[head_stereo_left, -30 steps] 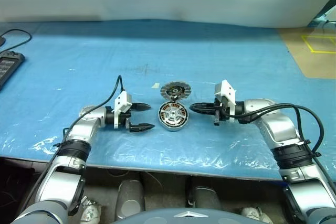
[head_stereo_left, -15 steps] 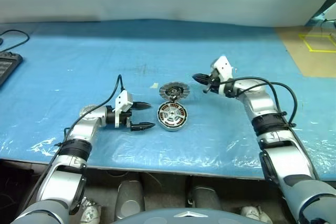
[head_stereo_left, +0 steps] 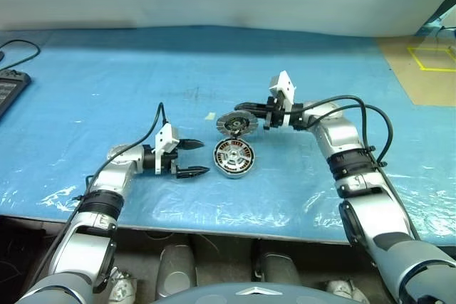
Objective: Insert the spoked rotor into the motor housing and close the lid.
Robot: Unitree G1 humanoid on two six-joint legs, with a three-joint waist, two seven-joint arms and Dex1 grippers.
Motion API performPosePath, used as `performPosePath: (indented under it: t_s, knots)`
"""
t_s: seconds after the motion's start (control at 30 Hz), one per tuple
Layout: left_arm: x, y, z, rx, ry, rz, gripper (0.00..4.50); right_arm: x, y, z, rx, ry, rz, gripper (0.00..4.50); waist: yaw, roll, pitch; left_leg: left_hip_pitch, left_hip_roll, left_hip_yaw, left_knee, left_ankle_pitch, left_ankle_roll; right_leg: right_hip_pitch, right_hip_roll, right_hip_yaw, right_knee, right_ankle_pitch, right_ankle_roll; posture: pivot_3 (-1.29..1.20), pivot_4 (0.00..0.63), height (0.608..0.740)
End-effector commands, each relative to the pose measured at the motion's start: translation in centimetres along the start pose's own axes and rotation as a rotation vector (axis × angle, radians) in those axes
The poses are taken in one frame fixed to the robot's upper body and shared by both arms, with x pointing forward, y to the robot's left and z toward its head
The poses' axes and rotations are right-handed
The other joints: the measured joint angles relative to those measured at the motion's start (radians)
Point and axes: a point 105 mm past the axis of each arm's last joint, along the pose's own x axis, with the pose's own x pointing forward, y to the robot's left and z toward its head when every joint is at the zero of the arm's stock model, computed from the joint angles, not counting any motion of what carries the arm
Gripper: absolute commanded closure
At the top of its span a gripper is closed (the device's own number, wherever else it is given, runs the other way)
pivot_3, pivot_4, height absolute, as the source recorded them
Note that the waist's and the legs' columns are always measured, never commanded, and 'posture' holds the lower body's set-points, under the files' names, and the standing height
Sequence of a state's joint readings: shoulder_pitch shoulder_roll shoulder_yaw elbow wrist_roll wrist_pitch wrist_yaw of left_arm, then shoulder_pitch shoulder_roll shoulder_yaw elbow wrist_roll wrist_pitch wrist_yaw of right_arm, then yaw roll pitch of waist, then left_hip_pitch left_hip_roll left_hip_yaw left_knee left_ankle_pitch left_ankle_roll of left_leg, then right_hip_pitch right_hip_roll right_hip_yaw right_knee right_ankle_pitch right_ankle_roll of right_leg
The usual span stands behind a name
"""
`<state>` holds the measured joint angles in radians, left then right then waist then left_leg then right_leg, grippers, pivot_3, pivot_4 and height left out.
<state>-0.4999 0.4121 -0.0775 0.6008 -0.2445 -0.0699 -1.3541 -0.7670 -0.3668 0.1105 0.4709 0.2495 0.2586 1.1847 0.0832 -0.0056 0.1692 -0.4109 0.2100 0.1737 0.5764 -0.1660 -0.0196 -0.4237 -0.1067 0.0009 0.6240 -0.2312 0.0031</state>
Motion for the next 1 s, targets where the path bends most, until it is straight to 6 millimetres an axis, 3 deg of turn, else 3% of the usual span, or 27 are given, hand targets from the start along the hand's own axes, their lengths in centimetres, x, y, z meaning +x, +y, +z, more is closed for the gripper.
performPosePath:
  t_s: [0.03, 0.17, 0.3, 0.4, 0.73, 0.83, 1.0]
  knots:
    - [-0.4, 0.2, 0.8, 0.028, -0.021, 0.008, 0.0, -0.1, 2.0, 1.0, -0.018, -0.015, 0.083, 4.44, 0.003, 0.0, 0.0, 0.0, 0.0, 0.0, 0.0, 0.0, 0.0, 0.0, 0.0, 0.0, 0.0, 0.0, 0.0, 0.0, 0.15, 0.74]
    - [-0.4, 0.3, 0.8, 0.03, -0.016, 0.006, 0.0, 0.1, 4.7, 0.6, 0.038, -0.024, 0.178, 4.44, 0.009, 0.0, 0.0, 0.001, 0.0, 0.0, 0.0, 0.0, 0.0, 0.0, 0.0, 0.0, 0.0, 0.0, 0.0, 0.0, 0.15, 0.74]
    - [-0.2, 0.3, 0.9, 0.033, -0.014, -0.001, 0.0, 0.3, 6.1, -1.3, 0.056, 0.035, 0.202, 4.44, 0.011, 0.0, 0.0, 0.001, 0.001, 0.0, 0.0, 0.0, -0.003, 0.0, 0.0, 0.0, 0.0, 0.0, 0.0, 0.0, 0.15, 0.74]
    - [-0.3, 0.2, 0.9, 0.033, -0.011, -0.005, 0.0, 0.4, 6.8, -2.0, 0.064, 0.055, 0.214, 4.44, 0.012, 0.0, 0.0, 0.001, 0.0, 0.0, 0.0, -0.001, -0.005, 0.0, 0.0, 0.001, 0.0, 0.0, 0.0, 0.0, 0.15, 0.74]
    - [-0.5, 0.2, 0.8, 0.033, -0.003, -0.007, 0.0, -0.3, 7.3, -7.2, 0.024, 0.244, 0.201, 4.44, 0.011, 0.0, 0.0, 0.005, 0.0, 0.0, -0.001, 0.0, -0.006, 0.003, 0.0, 0.001, -0.001, 0.0, 0.0, 0.0, 0.15, 0.74]
    - [-0.5, 0.1, 0.7, 0.03, -0.004, -0.009, 0.0, -0.5, 7.1, -7.3, 0.015, 0.241, 0.192, 4.44, 0.011, 0.0, 0.0, 0.007, 0.0, 0.0, -0.001, -0.001, -0.005, 0.006, 0.0, 0.001, -0.001, 0.0, 0.0, 0.0, 0.15, 0.74]
    - [-0.5, 0.1, 0.8, 0.027, -0.007, -0.014, 0.0, -0.7, 6.4, -5.4, 0.012, 0.158, 0.153, 4.44, 0.012, 0.0, 0.0, 0.007, -0.001, 0.0, -0.001, -0.001, -0.005, 0.006, -0.001, 0.001, -0.001, 0.0, 0.0, 0.0, 0.15, 0.74]
